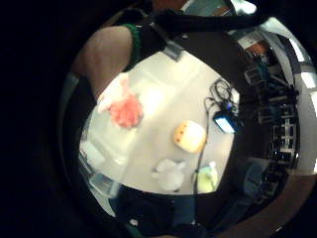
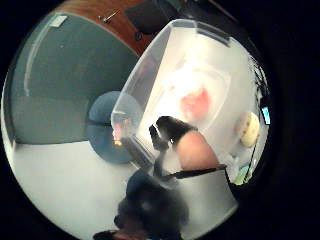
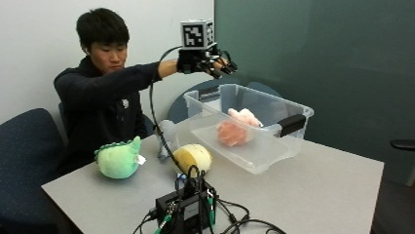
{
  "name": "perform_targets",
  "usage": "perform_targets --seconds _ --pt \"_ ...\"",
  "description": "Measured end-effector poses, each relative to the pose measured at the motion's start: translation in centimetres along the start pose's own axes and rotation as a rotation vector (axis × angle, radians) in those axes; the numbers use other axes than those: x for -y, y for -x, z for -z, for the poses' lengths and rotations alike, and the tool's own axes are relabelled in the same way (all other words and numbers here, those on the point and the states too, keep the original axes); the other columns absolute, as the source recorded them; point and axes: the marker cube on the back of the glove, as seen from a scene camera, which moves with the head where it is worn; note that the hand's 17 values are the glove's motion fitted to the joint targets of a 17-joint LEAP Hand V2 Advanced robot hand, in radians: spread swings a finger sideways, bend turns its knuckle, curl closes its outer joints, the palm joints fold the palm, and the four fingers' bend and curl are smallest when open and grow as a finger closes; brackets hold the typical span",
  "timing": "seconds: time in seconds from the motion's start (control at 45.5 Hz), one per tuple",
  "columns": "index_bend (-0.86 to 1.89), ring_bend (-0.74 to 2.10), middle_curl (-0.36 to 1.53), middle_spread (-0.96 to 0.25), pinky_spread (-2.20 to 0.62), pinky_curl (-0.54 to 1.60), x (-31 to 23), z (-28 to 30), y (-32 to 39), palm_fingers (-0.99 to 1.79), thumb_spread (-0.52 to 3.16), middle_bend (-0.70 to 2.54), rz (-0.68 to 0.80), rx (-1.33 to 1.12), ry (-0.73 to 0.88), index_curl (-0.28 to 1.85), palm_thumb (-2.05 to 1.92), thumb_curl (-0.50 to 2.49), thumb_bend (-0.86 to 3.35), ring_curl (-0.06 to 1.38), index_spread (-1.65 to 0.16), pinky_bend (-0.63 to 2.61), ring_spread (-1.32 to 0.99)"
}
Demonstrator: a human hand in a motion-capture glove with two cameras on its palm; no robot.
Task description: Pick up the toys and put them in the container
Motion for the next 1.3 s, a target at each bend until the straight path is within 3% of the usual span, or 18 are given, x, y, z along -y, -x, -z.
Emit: perform_targets --seconds 0.044,0.22,0.352,0.593,0.747,0.945,1.055,1.186,1.296 --pt "0.14 0.36 0.62 -0.07 0.0 0.39 -1.8 0.2 0.9 -0.15 1.02 0.21 -0.09 0.039 0.0 0.73 0.18 0.63 -0.04 0.39 -0.33 0.98 -0.06" --pt "0.15 0.29 0.57 -0.04 0.04 0.35 -7.5 -0.6 -4.7 -0.09 1.16 0.18 -0.088 0.022 0.101 0.65 0.15 0.54 -0.02 0.37 -0.31 0.9 -0.02" --pt "0.15 0.25 0.54 -0.03 0.05 0.34 -11.1 -3.5 -8.1 -0.08 1.22 0.17 0.006 0.073 0.149 0.6 0.12 0.49 -0.03 0.36 -0.29 0.87 0.0" --pt "0.15 0.18 0.47 0.0 0.07 0.34 -15.9 -12.1 -5.6 -0.11 1.25 0.13 0.136 -0.03 0.339 0.52 0.14 0.44 -0.01 0.34 -0.3 0.9 0.02" --pt "0.13 0.21 0.41 0.01 0.07 0.37 -16.7 -16.0 -5.1 -0.08 1.24 0.12 0.207 -0.064 0.377 0.47 0.22 0.43 0.01 0.34 -0.31 0.99 0.03" --pt "0.12 0.46 0.38 -0.01 0.01 0.39 -16.0 -18.9 -5.3 0.15 1.24 0.15 0.228 -0.106 0.325 0.4 0.44 0.45 0.09 0.39 -0.31 1.1 0.0" --pt "0.1 0.77 0.39 -0.07 -0.18 0.37 -15.0 -19.3 -5.9 0.63 1.23 0.24 0.213 -0.085 0.27 0.35 0.59 0.48 0.15 0.43 -0.31 1.17 -0.12" --pt "0.15 0.91 0.44 -0.14 -0.32 0.36 -14.2 -19.3 -5.8 0.88 1.21 0.36 0.248 -0.024 0.235 0.35 0.74 0.52 0.22 0.48 -0.31 1.1 -0.24" --pt "0.18 0.92 0.49 -0.19 -0.36 0.37 -13.6 -18.0 -5.2 0.9 1.0 0.41 0.261 0.026 0.205 0.38 0.79 0.58 0.19 0.51 -0.31 1.07 -0.3"
